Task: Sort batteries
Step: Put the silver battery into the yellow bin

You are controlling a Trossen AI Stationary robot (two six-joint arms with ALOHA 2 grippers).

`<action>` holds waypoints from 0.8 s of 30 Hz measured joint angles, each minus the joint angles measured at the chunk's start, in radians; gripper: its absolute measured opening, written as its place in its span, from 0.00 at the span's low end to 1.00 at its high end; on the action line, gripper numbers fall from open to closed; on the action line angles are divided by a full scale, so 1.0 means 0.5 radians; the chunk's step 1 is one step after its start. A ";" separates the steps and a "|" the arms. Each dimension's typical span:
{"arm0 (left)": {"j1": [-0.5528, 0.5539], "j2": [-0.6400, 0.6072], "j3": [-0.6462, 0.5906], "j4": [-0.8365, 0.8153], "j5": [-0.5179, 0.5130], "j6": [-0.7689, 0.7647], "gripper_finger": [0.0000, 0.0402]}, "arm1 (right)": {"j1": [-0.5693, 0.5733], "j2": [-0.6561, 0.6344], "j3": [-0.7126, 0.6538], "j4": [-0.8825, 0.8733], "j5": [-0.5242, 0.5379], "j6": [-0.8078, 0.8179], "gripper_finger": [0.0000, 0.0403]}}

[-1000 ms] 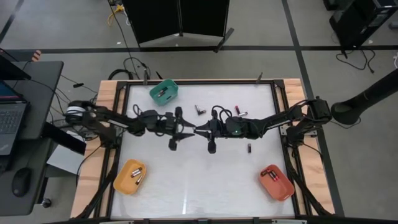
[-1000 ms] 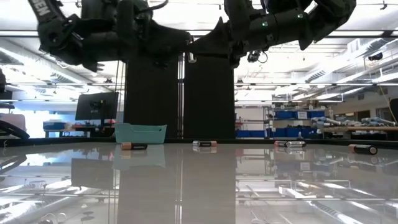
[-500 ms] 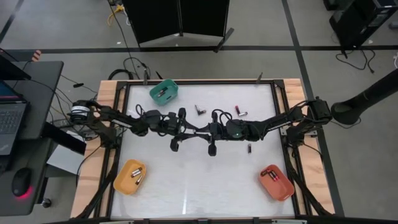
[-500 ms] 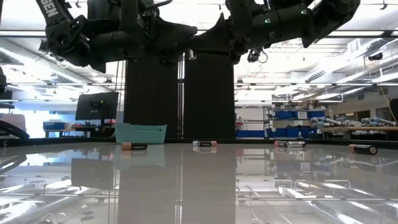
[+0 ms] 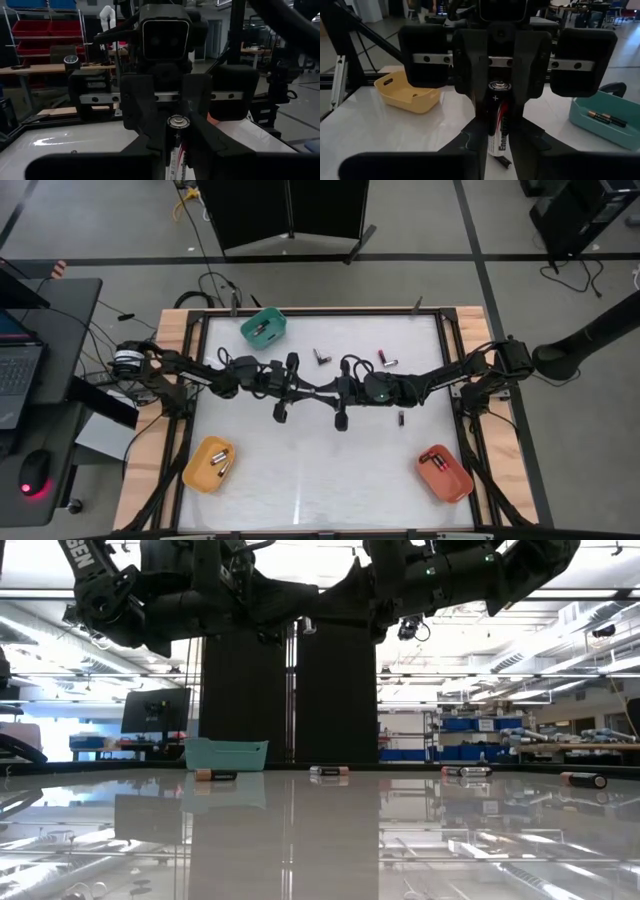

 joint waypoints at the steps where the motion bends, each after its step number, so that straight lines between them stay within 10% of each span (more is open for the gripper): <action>1: 0.000 -0.001 0.000 0.002 0.001 0.000 0.14 | 0.000 0.000 0.001 -0.001 0.000 0.013 0.22; 13: 0.017 -0.395 0.016 -0.379 0.020 0.101 0.14 | -0.010 -0.191 0.003 -0.393 0.158 -0.019 0.44; 18: -0.007 -0.668 0.216 -1.185 -0.047 0.241 0.14 | -0.023 -0.264 0.002 -0.692 0.169 -0.054 0.42; 24: -0.175 -0.795 0.718 -2.616 -0.592 0.249 0.14 | -0.067 -0.229 -0.002 -0.935 0.184 -0.053 0.18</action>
